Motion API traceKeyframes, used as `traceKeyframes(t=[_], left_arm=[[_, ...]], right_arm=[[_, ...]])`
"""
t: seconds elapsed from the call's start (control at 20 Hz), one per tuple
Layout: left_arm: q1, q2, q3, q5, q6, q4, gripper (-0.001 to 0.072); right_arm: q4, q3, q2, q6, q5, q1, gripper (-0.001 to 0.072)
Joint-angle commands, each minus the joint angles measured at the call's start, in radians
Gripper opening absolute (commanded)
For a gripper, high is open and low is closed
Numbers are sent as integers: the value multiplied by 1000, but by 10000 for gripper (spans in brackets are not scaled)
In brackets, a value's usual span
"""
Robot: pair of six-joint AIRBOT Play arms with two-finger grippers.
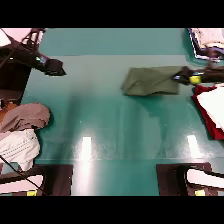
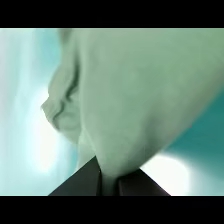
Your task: Fold the shirts.
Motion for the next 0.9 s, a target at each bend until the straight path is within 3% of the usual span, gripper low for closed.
traceKeyframes(t=[0.0, 0.45, 0.7, 0.85], left_arm=[[-82, -2, -21, 55, -10, -4, 23], [-110, -2, -21, 61, -10, -11, 23], [-110, -2, -21, 61, -10, -10, 23], [-110, -2, -21, 60, -10, -10, 23]], right_arm=[[-66, 55, 62, -2, 55, -203, 16], [-66, 315, 62, 47, 30, -394, 16], [-71, 406, 62, 55, 95, -417, 16], [-169, 449, 62, 89, 158, -418, 17]])
